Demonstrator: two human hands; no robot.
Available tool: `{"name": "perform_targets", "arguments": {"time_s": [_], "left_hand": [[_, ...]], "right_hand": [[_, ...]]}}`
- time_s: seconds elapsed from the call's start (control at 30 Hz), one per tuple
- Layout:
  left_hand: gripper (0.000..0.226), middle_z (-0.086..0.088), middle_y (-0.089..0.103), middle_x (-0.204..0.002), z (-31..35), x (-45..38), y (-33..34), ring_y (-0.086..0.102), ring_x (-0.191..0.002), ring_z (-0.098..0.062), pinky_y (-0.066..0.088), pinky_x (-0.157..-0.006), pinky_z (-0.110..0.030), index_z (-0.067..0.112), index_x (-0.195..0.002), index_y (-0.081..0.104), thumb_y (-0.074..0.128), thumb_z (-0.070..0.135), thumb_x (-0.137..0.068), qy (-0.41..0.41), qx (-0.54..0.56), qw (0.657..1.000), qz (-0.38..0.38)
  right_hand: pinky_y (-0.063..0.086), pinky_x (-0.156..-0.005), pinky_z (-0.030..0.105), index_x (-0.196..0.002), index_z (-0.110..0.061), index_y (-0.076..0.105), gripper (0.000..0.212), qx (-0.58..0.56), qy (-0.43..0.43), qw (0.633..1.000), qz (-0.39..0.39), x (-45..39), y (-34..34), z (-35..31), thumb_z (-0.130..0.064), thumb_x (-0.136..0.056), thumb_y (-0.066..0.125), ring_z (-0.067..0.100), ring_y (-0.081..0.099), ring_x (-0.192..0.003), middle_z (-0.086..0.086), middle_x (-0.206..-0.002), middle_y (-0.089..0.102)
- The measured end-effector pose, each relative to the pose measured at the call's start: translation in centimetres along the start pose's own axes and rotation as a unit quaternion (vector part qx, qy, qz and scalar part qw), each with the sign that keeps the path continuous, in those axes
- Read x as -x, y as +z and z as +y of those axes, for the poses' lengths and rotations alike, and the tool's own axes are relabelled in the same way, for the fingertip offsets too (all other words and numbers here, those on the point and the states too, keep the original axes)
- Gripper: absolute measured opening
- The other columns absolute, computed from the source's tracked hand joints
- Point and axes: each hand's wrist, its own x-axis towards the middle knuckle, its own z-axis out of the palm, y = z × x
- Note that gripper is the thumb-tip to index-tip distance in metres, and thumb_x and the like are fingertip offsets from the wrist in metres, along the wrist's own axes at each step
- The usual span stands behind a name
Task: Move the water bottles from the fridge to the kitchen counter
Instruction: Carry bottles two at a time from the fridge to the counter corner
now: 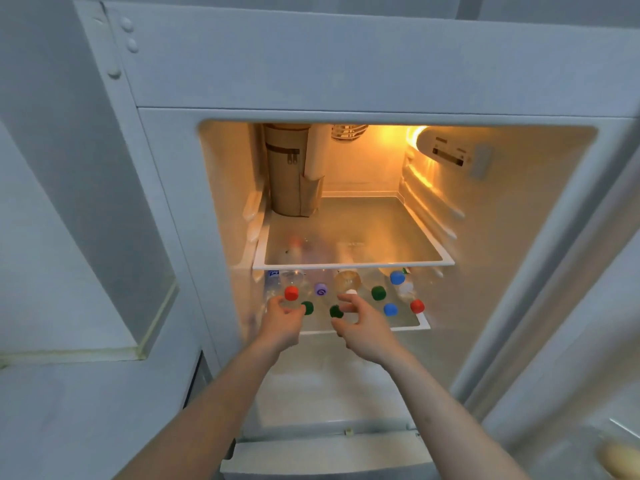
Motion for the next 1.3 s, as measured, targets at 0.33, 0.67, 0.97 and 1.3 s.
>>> {"name": "perform_targets", "arguments": {"time_s": [0.33, 0.67, 0.97, 1.3], "left_hand": [[0.019, 0.002, 0.056, -0.101, 0.9, -4.6, 1.4, 0.065, -0.088, -0.019, 0.058, -0.066, -0.033, 0.024, -0.118, 0.047, 0.050, 0.037, -0.104, -0.060, 0.024, 0.997, 0.035], [0.029, -0.003, 0.070, -0.098, 1.0, -6.9, 1.0, 0.072, -0.084, -0.018, 0.053, -0.057, -0.030, 0.014, -0.089, 0.065, 0.051, 0.035, -0.103, -0.069, 0.022, 0.997, 0.035], [0.030, -0.008, 0.066, -0.085, -0.1, -7.0, 1.4, 0.073, -0.076, -0.024, 0.063, -0.074, -0.041, 0.006, -0.084, 0.060, 0.052, 0.026, -0.105, -0.026, 0.032, 0.998, 0.044], [0.018, -0.008, 0.071, -0.089, -1.2, -4.4, 1.9, 0.072, -0.088, -0.027, 0.058, -0.087, -0.048, 0.019, -0.102, 0.042, 0.059, 0.023, -0.099, 0.040, 0.015, 0.988, 0.150]], "right_hand": [[0.056, -0.071, 0.031, -0.150, -0.036, 0.044, 0.058, 0.002, 0.020, 0.997, -0.073, -8.0, 2.8, -0.1, -0.015, -0.097, 0.054, 0.022, 0.069, -0.095, -0.002, -0.133, 0.052], [0.063, -0.064, 0.029, -0.146, -0.044, 0.047, 0.057, 0.053, 0.009, 0.989, -0.134, -11.5, 3.2, 0.5, -0.019, -0.097, 0.063, 0.019, 0.073, -0.095, -0.003, -0.134, 0.060], [0.061, -0.085, 0.043, -0.112, -0.039, 0.055, 0.028, 0.082, -0.050, 0.993, -0.070, -10.4, 3.0, 0.6, -0.025, -0.093, 0.070, 0.025, 0.069, -0.097, 0.000, -0.114, 0.065], [0.051, -0.085, 0.033, -0.104, -0.036, 0.058, 0.028, 0.040, -0.154, 0.984, 0.075, -7.4, 3.5, 1.1, -0.015, -0.093, 0.072, 0.015, 0.060, -0.094, -0.006, -0.110, 0.055]]}}
